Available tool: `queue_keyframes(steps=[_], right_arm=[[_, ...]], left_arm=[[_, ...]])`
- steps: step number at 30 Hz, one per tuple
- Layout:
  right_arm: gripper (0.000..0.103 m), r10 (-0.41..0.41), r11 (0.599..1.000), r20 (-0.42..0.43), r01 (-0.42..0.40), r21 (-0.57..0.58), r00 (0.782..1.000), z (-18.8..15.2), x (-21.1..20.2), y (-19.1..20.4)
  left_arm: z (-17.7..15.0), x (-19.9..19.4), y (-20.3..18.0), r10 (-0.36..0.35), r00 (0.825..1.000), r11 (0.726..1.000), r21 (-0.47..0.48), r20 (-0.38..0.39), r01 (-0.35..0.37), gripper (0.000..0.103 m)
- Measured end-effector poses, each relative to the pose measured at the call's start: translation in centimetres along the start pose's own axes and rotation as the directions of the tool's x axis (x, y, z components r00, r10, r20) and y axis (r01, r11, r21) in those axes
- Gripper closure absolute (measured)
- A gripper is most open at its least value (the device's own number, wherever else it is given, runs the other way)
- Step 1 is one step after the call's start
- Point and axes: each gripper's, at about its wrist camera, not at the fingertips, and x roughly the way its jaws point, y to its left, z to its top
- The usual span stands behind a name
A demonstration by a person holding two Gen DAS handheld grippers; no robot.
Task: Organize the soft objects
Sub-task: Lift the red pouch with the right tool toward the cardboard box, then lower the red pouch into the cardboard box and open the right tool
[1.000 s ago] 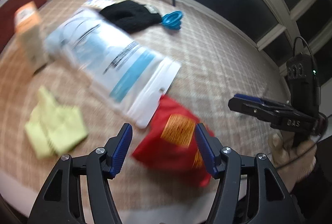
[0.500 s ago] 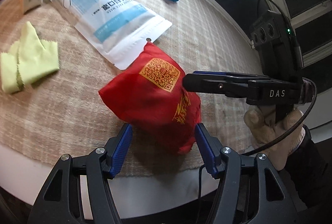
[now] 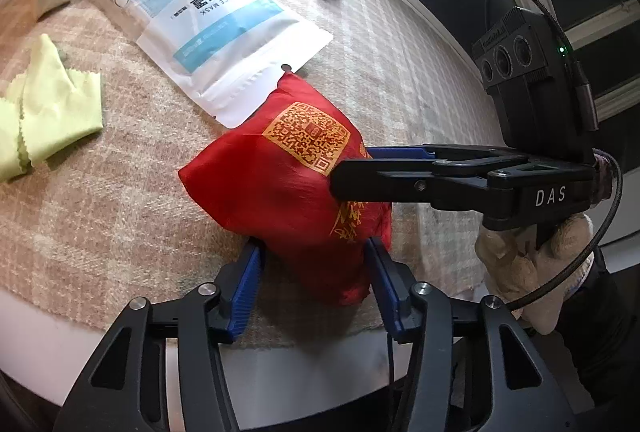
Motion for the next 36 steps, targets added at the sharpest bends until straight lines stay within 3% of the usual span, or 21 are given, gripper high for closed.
queue_keyframes(steps=[7,19,27,36], right_arm=[[0.051,0.003,1.0,0.01,-0.004,0.026,1.0,-0.1,-0.3,0.4],[0.052,-0.025,1.0,0.071,0.026,-0.015,0.997,1.9,-2.3,5.4],[0.052,0.012,0.996,0.154,0.003,-0.094,0.988,7.4,-3.2,12.2],[0.052,0.045,0.982,0.193,-0.008,-0.19,0.98,14.8,-0.5,20.6]], left_arm=[[0.5,-0.8,0.3,0.021,1.0,1.0,0.018,0.017,-0.022,0.058],[2.0,-5.9,1.0,0.027,0.994,0.998,0.05,0.105,-0.033,0.058],[5.1,-13.6,3.8,0.051,0.971,0.996,0.053,0.235,-0.065,0.058],[8.2,-21.5,10.2,0.099,0.931,0.993,0.023,0.351,-0.114,0.058]])
